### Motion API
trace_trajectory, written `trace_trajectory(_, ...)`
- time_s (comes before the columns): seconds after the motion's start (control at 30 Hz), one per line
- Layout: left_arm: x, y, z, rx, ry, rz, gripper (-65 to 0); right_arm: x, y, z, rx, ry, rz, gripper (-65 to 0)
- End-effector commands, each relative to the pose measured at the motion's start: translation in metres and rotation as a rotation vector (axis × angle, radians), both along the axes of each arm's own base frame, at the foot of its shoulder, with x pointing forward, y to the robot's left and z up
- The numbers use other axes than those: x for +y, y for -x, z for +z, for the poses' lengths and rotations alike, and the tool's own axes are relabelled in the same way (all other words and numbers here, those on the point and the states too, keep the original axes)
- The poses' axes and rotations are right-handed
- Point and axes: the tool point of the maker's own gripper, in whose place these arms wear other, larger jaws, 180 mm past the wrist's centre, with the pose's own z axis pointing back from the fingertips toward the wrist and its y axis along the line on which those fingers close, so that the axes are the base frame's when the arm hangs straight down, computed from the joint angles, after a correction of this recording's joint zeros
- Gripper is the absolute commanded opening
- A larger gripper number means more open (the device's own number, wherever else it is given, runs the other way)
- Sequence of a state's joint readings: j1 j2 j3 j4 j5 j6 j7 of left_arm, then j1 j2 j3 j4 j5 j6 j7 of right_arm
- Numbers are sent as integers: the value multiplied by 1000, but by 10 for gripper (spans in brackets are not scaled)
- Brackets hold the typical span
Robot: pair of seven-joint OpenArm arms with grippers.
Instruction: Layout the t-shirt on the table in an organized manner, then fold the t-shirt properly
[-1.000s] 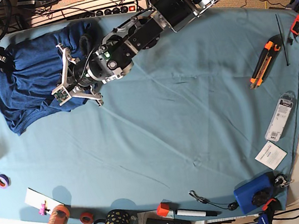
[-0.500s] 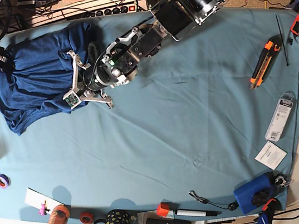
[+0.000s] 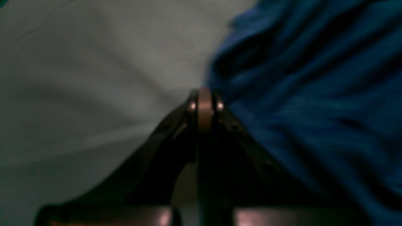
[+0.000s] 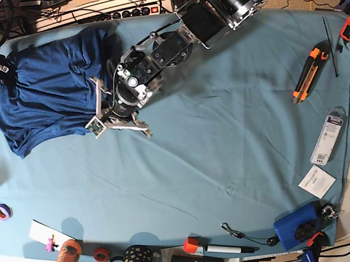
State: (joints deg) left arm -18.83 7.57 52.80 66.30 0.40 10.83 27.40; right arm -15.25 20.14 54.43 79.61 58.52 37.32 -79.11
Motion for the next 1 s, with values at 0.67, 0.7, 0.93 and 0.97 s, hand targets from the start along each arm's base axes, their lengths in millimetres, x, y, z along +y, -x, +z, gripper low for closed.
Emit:
trace_trajectory(0.67,17,-63,56,-151,-39,151,-512,-31,-57,123,-498,-29,-2,-323)
trace_trajectory(0.7,20,-64,53,-140,-41,152,-511,-39,-57,133,-535,-15,-31,-323)
trace_trajectory(0.93,40,-64,33,-46,-33,160,-511,-85,-39,119,-389,119,-192,-323)
trace_trajectory(0.97,41,-64,32,-42,-32,158,-512,-86,-40,117,-383,126,-194,-323)
